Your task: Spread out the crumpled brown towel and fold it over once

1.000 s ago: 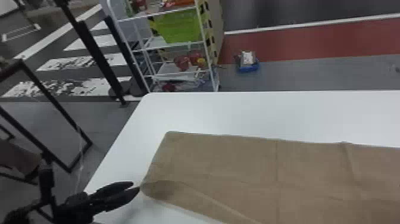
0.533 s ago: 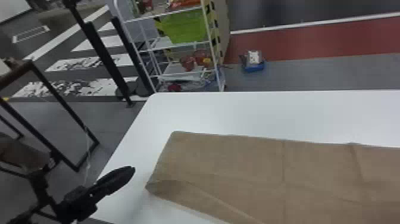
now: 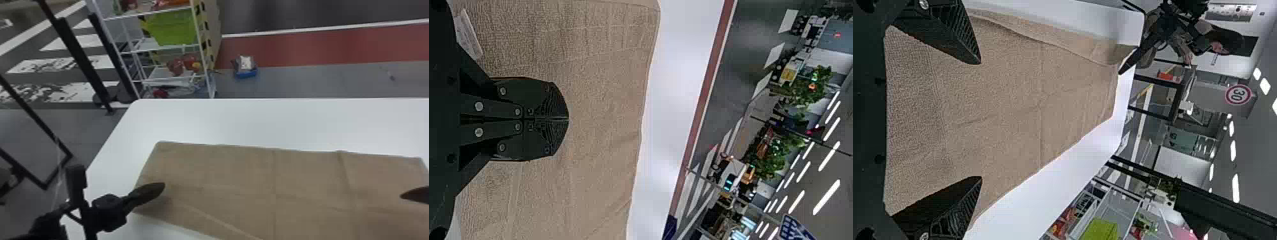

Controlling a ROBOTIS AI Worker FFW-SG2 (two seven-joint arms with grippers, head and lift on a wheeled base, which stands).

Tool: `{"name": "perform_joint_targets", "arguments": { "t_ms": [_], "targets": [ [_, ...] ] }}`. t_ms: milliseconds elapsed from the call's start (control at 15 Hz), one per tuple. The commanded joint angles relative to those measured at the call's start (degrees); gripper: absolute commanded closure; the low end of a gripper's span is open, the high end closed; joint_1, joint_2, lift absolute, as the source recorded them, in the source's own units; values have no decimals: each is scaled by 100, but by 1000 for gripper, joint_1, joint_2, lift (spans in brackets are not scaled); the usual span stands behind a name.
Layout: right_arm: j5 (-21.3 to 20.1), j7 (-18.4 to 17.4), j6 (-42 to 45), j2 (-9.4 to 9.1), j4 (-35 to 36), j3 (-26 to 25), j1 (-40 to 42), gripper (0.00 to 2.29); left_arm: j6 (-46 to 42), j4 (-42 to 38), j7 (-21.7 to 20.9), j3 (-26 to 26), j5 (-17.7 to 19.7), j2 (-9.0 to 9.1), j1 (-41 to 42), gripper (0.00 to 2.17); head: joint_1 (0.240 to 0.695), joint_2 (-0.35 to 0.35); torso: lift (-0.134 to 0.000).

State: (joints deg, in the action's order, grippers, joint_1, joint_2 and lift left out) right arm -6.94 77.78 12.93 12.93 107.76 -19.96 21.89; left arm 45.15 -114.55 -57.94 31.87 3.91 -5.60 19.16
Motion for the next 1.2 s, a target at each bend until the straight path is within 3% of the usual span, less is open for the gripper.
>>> {"name": "perform_joint_targets", "arguments": {
  "t_ms": [0, 200, 533, 667, 867, 1000, 1133],
  "targets": [
    [52, 54, 117, 69, -132, -114, 0, 53, 140, -270, -33, -67, -303, 103, 115, 1916, 695, 203, -123],
    [132, 54, 240, 166, -326, -61, -124, 53, 192, -569, -24, 3, -699, 68, 449, 1916, 695, 170, -123],
    [132, 54, 328, 166, -422, 27, -273, 53, 34, -507, -244, 522, -725, -72, 721, 1916, 695, 233, -123],
    [132, 54, 328, 166, -422, -52, -299, 53, 315, -674, -683, 820, -778, -125, 747, 1916, 695, 272, -123],
    [184, 54, 328, 166, -422, -166, -317, 53, 1862, -1070, -1466, 917, -1173, -406, 668, 1916, 695, 288, -123],
    [193, 54, 328, 166, -440, -175, -317, 53, 1845, -1210, -1123, 987, -857, -292, 651, 1912, 695, 287, -123],
    [219, 54, 328, 130, -431, -237, -317, 53, 1599, -1246, -464, 1128, -40, 16, 651, 1909, 695, 294, -123]
  ]
}}
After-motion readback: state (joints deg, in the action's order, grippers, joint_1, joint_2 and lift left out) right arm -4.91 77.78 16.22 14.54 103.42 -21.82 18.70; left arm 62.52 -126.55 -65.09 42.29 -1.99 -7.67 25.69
